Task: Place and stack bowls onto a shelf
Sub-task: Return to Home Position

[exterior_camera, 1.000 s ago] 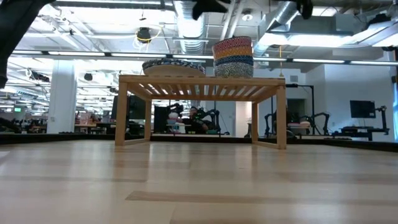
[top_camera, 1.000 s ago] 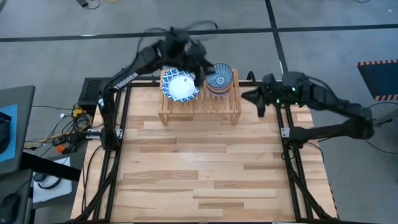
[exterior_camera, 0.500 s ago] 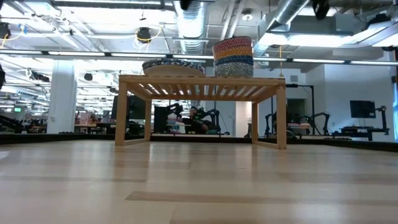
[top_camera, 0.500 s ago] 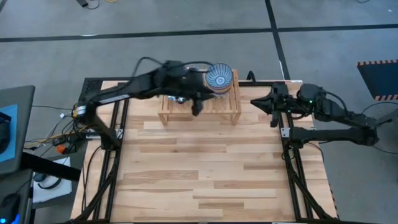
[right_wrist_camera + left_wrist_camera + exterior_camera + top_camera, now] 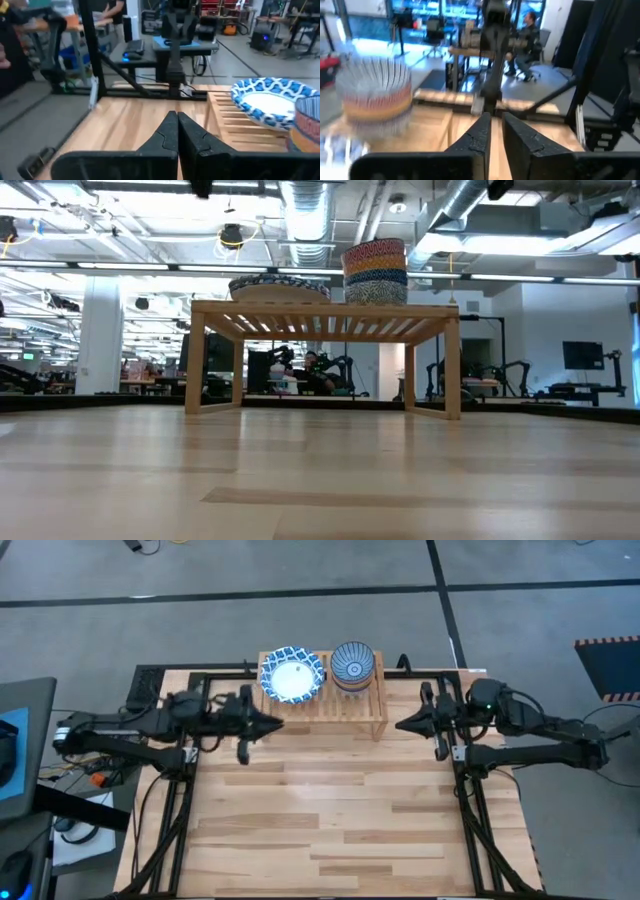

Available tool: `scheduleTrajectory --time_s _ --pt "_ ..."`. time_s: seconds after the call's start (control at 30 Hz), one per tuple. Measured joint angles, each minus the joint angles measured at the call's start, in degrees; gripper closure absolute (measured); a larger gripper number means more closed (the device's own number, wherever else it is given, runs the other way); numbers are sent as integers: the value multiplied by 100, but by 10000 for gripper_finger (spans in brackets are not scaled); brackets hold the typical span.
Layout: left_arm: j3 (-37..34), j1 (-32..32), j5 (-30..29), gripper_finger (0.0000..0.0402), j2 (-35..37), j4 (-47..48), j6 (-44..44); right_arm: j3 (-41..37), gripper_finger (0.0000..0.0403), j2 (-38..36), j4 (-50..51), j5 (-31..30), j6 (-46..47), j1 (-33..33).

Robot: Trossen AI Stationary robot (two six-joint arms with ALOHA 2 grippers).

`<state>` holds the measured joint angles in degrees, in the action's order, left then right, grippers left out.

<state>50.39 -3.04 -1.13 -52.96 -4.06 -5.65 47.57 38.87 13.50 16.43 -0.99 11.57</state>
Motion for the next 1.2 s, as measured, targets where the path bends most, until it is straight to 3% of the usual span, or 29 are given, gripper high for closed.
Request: scheduleTrajectory --time_s 0.17,0.3,0.47,0.57,0.63,0.77,1.0,1.2 --pt "-1142 465 -930 398 839 -33 -539 -4 386 -408 362 189 -477 199" --pt "-2006 800 -1450 401 1375 -750 -864 -113 386 -829 348 543 -521 371" --pt "-2710 961 -1451 400 1706 -1366 -1056 -708 386 -1339 -103 886 66 390" --pt "-2921 958 -1171 400 1669 -1026 -1111 -953 378 -1505 344 178 599 396" --pt "-2933 959 -901 400 1600 -847 -1161 -1065 371 -1526 656 105 928 400" --pt "-2930 1070 -557 401 1533 -1020 -76 -1514 377 -1897 357 938 429 298" --pt "-3116 1094 -604 401 1791 -1108 630 -2238 386 -3070 -324 905 682 284" --pt "-3958 1092 -388 401 2309 -1980 927 -2786 383 -3879 -429 623 718 323"
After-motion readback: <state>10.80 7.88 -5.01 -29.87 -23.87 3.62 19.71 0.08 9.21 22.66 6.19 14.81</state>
